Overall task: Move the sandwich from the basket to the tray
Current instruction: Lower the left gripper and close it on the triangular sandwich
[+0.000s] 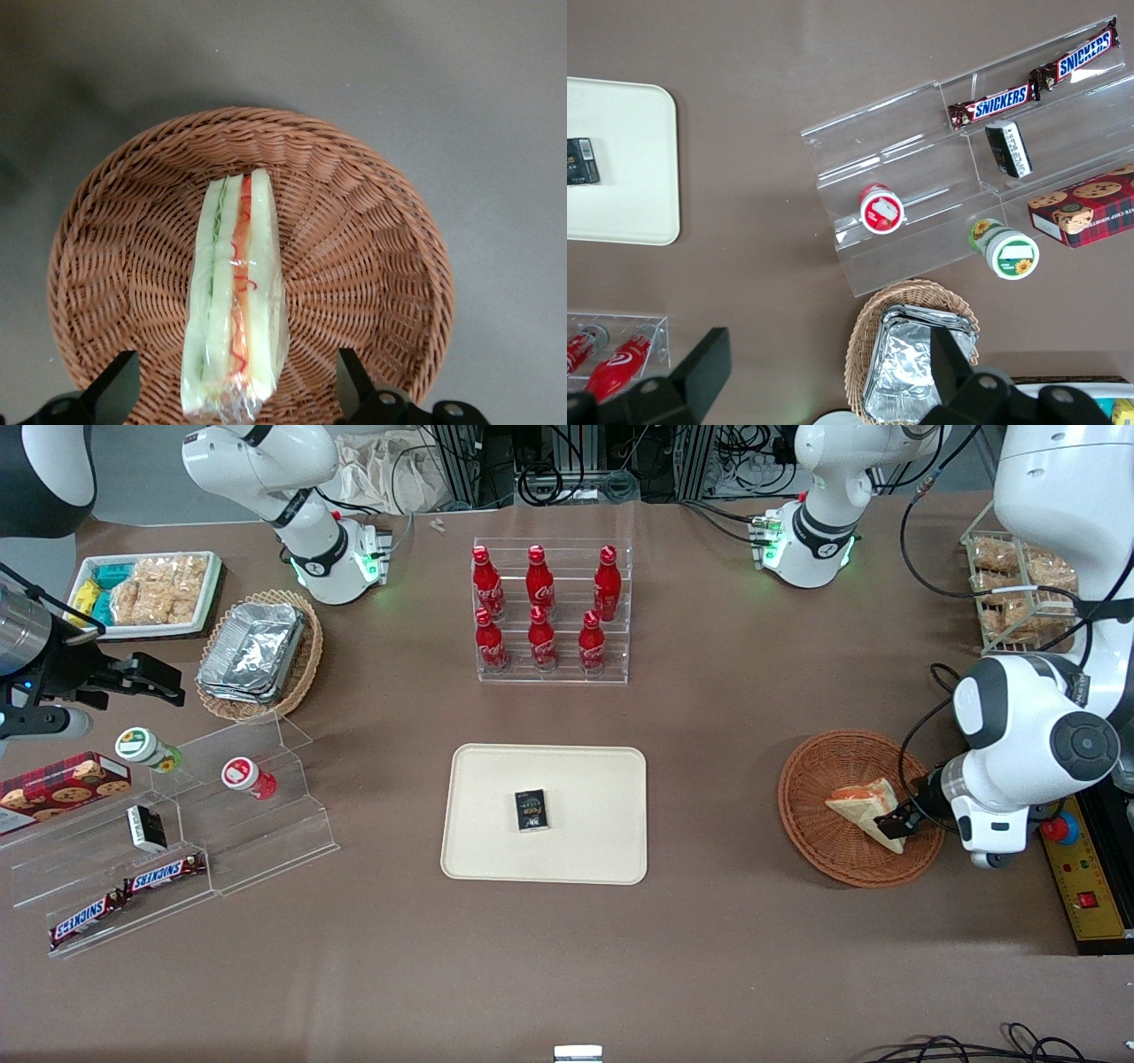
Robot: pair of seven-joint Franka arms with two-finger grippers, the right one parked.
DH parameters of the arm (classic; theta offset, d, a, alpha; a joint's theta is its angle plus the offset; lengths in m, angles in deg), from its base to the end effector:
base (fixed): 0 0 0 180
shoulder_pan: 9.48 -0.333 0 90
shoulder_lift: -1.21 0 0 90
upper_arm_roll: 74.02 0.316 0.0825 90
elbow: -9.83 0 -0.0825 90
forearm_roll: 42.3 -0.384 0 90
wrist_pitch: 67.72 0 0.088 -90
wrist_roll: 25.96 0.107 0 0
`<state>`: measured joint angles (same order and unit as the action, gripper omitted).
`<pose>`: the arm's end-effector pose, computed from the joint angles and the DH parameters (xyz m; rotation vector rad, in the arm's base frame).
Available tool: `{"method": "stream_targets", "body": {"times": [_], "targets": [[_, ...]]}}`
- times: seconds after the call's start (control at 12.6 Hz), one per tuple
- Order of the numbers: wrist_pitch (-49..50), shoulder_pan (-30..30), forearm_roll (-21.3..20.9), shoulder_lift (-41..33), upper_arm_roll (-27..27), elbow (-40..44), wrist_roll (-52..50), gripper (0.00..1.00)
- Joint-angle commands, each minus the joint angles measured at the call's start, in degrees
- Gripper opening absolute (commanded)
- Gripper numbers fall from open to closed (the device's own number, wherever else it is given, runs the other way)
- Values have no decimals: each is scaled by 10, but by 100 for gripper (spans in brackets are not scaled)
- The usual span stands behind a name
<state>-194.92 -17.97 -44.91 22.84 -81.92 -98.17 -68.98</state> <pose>0.6249 0.0125 0.3063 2.9273 1.1379 -0.0647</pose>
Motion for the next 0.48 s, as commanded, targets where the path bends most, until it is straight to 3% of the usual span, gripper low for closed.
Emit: {"method": "stream_targets", "body": {"times": [0.0, 0.4], "targets": [[-34, 0, -6, -7, 0, -33, -15, 100], [-40, -7, -6, 6, 0, -53, -22, 100]]}}
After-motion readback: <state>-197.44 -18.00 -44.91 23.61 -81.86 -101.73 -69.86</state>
